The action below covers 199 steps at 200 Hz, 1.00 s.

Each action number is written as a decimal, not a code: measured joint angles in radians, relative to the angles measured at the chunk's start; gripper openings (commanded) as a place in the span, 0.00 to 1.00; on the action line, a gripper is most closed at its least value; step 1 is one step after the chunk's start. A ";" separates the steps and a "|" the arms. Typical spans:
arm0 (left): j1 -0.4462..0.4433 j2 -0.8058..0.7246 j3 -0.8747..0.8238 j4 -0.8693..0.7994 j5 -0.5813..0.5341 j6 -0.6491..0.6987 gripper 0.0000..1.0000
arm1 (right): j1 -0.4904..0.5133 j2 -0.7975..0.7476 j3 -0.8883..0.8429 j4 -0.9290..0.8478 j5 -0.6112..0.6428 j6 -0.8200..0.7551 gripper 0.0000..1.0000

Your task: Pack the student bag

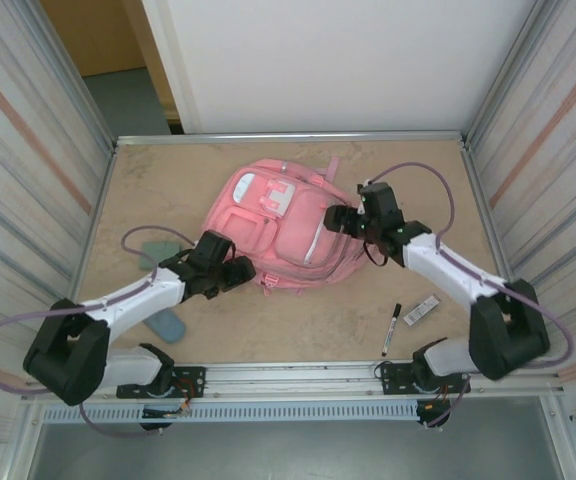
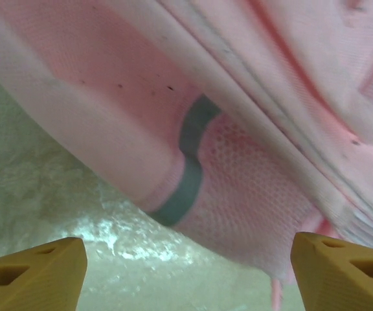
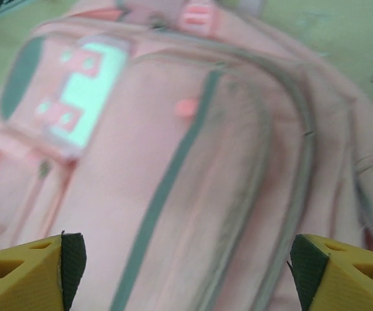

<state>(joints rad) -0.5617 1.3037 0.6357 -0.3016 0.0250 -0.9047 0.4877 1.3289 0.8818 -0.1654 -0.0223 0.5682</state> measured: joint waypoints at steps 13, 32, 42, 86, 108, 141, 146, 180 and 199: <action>0.012 0.061 0.019 0.003 -0.005 0.000 0.68 | 0.060 -0.052 -0.023 -0.008 0.005 0.000 0.83; 0.019 0.133 0.051 0.011 -0.012 0.006 0.41 | 0.150 -0.089 -0.081 0.002 0.008 0.007 0.82; 0.018 0.154 0.071 0.011 -0.013 0.014 0.26 | 0.195 -0.085 -0.108 0.001 0.005 0.014 0.80; 0.010 0.116 0.116 -0.042 -0.053 0.043 0.00 | 0.235 0.040 -0.163 0.034 -0.085 0.053 0.73; 0.002 0.035 0.100 -0.052 -0.047 0.043 0.00 | 0.203 0.100 -0.160 0.055 -0.107 0.052 0.72; -0.041 -0.073 0.068 -0.045 -0.026 0.035 0.00 | 0.110 0.170 -0.122 0.104 -0.139 0.025 0.70; -0.044 -0.079 0.065 -0.044 -0.016 0.032 0.00 | 0.092 0.183 -0.111 0.115 -0.143 0.016 0.69; -0.064 -0.083 0.063 -0.042 0.024 0.010 0.00 | -0.003 0.221 -0.040 0.152 -0.166 -0.050 0.73; -0.067 -0.082 0.063 -0.042 0.029 -0.008 0.00 | -0.012 0.177 -0.040 0.164 -0.154 -0.077 0.77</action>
<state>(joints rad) -0.6285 1.2217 0.6991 -0.3431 0.0536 -0.9123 0.4759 1.5063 0.8417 -0.0017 -0.1764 0.4908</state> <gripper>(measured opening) 0.052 0.747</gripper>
